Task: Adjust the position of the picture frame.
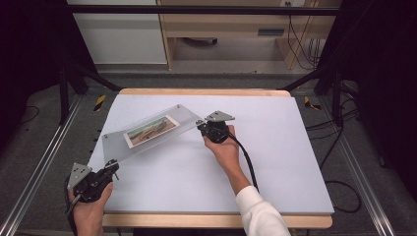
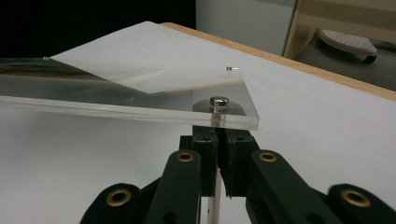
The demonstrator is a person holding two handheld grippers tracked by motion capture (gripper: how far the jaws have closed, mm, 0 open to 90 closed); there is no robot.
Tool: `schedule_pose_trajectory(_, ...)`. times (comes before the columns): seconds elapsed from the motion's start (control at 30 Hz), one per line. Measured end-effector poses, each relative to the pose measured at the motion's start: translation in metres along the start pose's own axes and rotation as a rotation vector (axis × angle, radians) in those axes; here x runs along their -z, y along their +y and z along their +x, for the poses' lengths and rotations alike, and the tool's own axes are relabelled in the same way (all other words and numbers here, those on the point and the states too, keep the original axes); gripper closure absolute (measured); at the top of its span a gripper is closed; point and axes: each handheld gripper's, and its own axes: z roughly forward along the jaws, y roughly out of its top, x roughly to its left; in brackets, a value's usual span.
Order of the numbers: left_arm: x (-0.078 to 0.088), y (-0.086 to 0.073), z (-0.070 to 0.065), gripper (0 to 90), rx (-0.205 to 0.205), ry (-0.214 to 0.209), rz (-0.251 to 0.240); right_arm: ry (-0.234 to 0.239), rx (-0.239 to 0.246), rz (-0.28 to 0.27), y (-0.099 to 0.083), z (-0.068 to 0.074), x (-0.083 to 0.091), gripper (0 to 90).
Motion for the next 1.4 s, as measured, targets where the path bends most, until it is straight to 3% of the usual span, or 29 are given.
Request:
schedule_pose_trajectory(0.13, 0.002, 0.004, -0.003, 81.8, -0.025, 0.005, -0.013, 0.001, 0.002, -0.008, 0.003, 0.0, 0.005, 85.5)
schedule_pose_trajectory(0.37, 0.004, 0.008, -0.004, 81.7, -0.006, -0.008, -0.023, 0.001, 0.01, -0.008, 0.009, -0.001, 0.012, 85.5)
schedule_pose_trajectory(0.87, 0.0, 0.015, -0.012, 81.3, -0.003, -0.036, -0.025, -0.017, 0.012, -0.014, 0.015, -0.008, 0.025, 85.6)
schedule_pose_trajectory(1.4, -0.017, 0.031, -0.032, 81.4, -0.015, -0.081, -0.036, -0.054, 0.001, -0.038, 0.017, -0.029, 0.055, 85.6)
